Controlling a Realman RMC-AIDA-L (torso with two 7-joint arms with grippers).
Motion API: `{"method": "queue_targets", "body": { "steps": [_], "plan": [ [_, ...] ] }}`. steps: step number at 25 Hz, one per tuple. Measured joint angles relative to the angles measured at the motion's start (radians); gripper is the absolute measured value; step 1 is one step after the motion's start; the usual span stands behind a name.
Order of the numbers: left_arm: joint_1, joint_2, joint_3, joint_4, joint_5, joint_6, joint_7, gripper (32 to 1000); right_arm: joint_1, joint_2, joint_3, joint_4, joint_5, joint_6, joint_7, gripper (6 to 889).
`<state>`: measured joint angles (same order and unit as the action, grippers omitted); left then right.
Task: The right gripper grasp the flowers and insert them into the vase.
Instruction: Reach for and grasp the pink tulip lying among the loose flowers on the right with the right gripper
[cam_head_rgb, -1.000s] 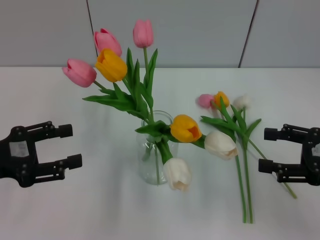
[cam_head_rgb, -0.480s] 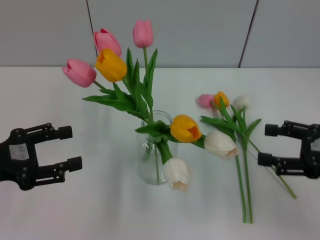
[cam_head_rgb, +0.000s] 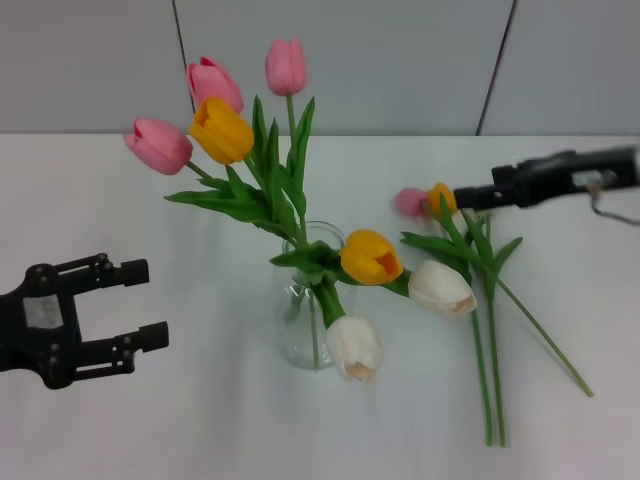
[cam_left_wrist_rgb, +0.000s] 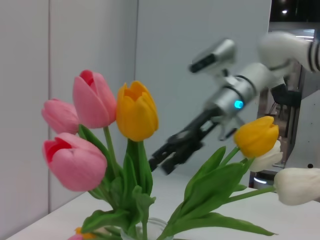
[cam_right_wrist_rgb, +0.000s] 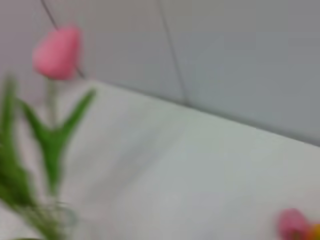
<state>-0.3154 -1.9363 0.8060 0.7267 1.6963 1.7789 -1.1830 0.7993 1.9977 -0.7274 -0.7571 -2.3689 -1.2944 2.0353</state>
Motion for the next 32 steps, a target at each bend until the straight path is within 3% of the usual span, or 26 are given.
{"method": "queue_targets", "body": {
  "steps": [1,4,6,9,13,14,19,32],
  "plan": [
    [-0.003,-0.0013,0.000,0.000,0.000,-0.001,0.002,799,0.000,0.000,0.000,0.000,0.000,0.000,0.000,829],
    [-0.010,-0.0040,0.001,-0.001,0.000,-0.004,0.006,799,0.136,-0.032,-0.032,0.147,-0.159,0.109,0.087,828],
    [-0.021,-0.0045,0.002,-0.001,0.003,-0.006,0.007,799,0.208,-0.036,-0.034,0.272,-0.274,0.204,0.118,827],
    [-0.042,-0.0096,0.004,-0.006,0.006,-0.012,0.008,799,0.218,-0.021,-0.035,0.302,-0.352,0.260,0.145,826],
    [-0.045,-0.0141,0.007,-0.013,0.007,-0.023,0.010,799,0.186,0.056,-0.030,0.300,-0.466,0.280,0.189,825],
    [-0.043,-0.0142,0.009,-0.014,0.007,-0.030,0.011,799,0.178,0.062,-0.029,0.298,-0.470,0.281,0.192,824],
    [-0.028,-0.0147,0.018,-0.018,0.008,-0.068,0.013,799,0.169,0.065,-0.032,0.306,-0.473,0.308,0.201,822],
    [-0.023,-0.0167,0.021,-0.030,0.006,-0.075,0.024,798,0.153,0.066,-0.028,0.317,-0.466,0.375,0.203,817]
  ]
}}
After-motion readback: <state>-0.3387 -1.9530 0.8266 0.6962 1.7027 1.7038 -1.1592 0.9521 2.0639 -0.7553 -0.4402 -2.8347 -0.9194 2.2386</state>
